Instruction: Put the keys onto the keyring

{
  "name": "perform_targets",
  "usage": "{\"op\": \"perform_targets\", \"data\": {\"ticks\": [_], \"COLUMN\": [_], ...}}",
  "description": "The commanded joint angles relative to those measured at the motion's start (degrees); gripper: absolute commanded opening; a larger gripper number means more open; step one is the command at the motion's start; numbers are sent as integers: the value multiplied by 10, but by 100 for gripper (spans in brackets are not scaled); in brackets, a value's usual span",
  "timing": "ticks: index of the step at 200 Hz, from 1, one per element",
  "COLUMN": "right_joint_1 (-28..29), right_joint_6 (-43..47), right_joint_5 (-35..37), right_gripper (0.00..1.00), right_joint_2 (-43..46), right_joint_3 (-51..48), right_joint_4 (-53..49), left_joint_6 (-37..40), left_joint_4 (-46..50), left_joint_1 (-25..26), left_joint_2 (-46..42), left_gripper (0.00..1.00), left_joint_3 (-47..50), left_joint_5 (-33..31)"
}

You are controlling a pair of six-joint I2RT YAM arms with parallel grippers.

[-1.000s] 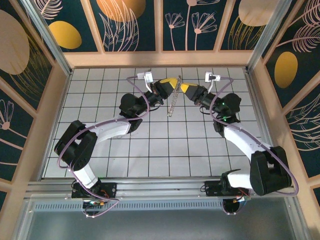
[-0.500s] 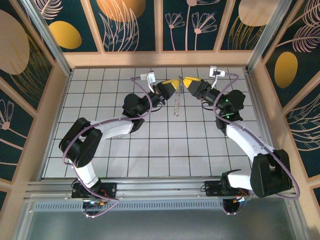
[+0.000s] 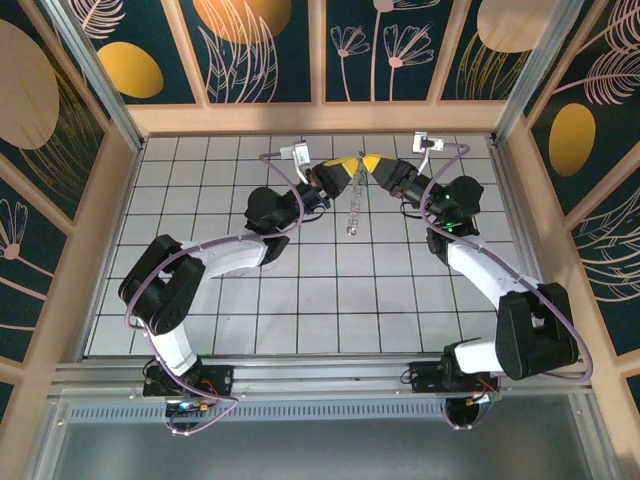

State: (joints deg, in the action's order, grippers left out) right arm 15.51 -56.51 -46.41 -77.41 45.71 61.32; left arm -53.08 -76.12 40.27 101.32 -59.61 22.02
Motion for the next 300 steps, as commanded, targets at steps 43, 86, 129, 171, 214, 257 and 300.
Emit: {"op": "perform_targets", "data": {"ticks": [43, 86, 129, 171, 214, 257, 300], "right_joint_1": [13, 14, 12, 3, -2, -4, -8], "right_joint_6": [10, 14, 22, 36, 38, 44, 54], "right_joint_5": [-14, -14, -12, -18, -24, -34, -48], "right_gripper": [22, 2, 0, 0, 0, 0, 0], "right_joint_2": [1, 1, 2, -4, -22, -40, -60], "right_joint_3": [18, 17, 12, 21, 33, 53, 78], "right_joint_4": [23, 17, 8, -9, -9, -15, -27], "left_joint_6": [-10, -11, -9, 9, 69, 131, 149], "left_joint_4": [-40, -41, -35, 30, 119, 194, 266], "left_joint_1": [-1, -1, -2, -13, -21, -31, -36], "left_joint_2": [5, 6, 3, -28, -81, -123, -153], "left_gripper": [0, 0, 0, 23, 43, 82, 99], "left_joint_3": [-21, -22, -18, -6, 5, 5, 5], "left_joint_5": [-4, -6, -14, -30, -46, -62, -144]}}
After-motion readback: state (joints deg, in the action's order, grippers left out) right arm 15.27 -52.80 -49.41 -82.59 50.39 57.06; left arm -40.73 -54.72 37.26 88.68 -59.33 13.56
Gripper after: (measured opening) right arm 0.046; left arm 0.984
